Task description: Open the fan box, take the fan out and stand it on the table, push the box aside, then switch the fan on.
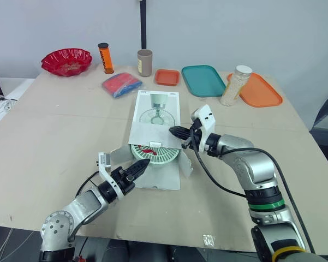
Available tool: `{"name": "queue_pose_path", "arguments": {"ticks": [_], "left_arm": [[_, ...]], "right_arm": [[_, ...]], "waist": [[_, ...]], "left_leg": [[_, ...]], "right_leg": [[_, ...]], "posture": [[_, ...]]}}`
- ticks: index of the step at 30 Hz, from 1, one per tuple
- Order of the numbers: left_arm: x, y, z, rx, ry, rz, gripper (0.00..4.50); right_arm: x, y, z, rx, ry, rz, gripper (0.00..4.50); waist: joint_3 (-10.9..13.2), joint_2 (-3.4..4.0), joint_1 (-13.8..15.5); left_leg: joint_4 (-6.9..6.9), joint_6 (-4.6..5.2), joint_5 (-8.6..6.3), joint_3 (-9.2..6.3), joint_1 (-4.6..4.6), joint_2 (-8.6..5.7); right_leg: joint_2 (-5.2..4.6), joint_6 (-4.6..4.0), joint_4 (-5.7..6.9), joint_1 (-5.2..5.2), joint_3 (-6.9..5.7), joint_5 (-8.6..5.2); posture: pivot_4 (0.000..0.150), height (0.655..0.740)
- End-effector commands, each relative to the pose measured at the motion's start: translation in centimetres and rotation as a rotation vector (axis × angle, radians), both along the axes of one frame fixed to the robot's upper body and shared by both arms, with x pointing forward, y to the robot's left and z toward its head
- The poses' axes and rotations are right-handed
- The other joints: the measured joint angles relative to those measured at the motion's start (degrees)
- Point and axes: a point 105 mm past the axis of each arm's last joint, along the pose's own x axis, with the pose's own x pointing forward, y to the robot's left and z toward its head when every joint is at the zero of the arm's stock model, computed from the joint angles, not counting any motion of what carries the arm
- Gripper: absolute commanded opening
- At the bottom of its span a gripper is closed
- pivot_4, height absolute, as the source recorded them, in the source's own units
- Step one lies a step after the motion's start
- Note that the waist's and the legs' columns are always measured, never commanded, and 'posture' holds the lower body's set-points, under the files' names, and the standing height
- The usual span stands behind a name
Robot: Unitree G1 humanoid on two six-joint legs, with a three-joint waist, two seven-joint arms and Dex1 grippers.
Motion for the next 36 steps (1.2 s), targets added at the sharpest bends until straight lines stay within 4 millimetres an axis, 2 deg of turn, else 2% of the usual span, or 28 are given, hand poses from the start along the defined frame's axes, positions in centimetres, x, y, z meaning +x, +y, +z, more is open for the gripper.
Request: {"name": "queue_pose_path", "arguments": {"ticks": [1, 6, 13, 15, 19, 21, 22, 36], "left_arm": [[-1.1, 0.4, -1.1, 0.045, 0.044, -0.020, 1.15], [-2.0, 0.7, -1.2, 0.058, 0.048, -0.040, 1.15], [-2.1, 0.9, -1.1, 0.050, 0.040, -0.031, 1.15], [-2.0, 0.9, -1.0, 0.047, 0.034, -0.025, 1.98], [-1.6, 1.0, -0.7, 0.033, 0.015, -0.007, 3.27], [-1.1, 1.1, -0.7, 0.035, 0.023, 0.007, 4.15], [-0.8, 1.1, -0.6, 0.032, 0.024, 0.011, 4.40], [1.3, -0.6, 0.0, -0.002, 0.004, 0.003, 4.40]], "right_arm": [[-0.2, 0.5, 0.8, 0.000, -0.035, 0.022, 0.00], [-0.2, 0.7, 0.8, 0.002, -0.036, 0.027, 0.00], [-0.1, 0.8, 0.8, 0.000, -0.038, 0.030, 0.00], [-0.1, 0.8, 0.7, -0.001, -0.038, 0.030, 0.00], [-0.1, 0.9, 0.8, -0.002, -0.041, 0.031, 0.00], [-0.1, 0.9, 0.8, 0.000, -0.043, 0.031, 0.00], [-0.1, 0.9, 0.8, -0.002, -0.044, 0.031, 0.00], [-0.2, 0.8, 0.8, -0.017, -0.048, 0.031, 0.00]], "waist": [[0.00, 0.00, -0.02], [0.00, 0.00, -0.05], [0.00, 0.00, -0.05], [0.00, 0.00, -0.05], [0.01, 0.00, 0.03], [0.01, 0.00, 0.03], [0.01, 0.00, 0.03], [0.02, -0.01, 0.10]], "left_leg": [[-0.01, 0.00, 0.00, 0.00, 0.00, 0.00], [-0.04, 0.01, 0.00, 0.00, 0.00, 0.01], [-0.05, 0.01, -0.01, 0.01, 0.00, 0.00], [-0.05, 0.01, -0.01, 0.01, 0.00, 0.00], [-0.07, 0.01, 0.00, 0.01, -0.03, -0.01], [-0.07, 0.01, -0.01, 0.01, -0.03, -0.02], [-0.07, 0.01, -0.01, 0.01, -0.03, -0.02], [-0.08, 0.00, 0.00, 0.01, -0.05, -0.05]], "right_leg": [[0.00, 0.00, 0.00, 0.00, 0.01, 0.00], [0.00, -0.02, 0.00, -0.03, 0.01, -0.02], [-0.01, -0.03, 0.00, -0.04, 0.01, -0.03], [-0.01, -0.04, 0.00, -0.04, 0.01, -0.03], [-0.02, -0.04, 0.00, -0.08, 0.01, -0.03], [-0.03, -0.04, 0.00, -0.08, 0.01, -0.03], [-0.03, -0.04, 0.00, -0.09, 0.01, -0.03], [-0.05, -0.03, 0.00, -0.08, 0.00, -0.03]], "posture": [[0.150, 0.7389], [0.150, 0.7389], [0.150, 0.7389], [0.150, 0.7389], [0.150, 0.7389], [0.150, 0.7389], [0.150, 0.7389], [0.150, 0.7389]]}}
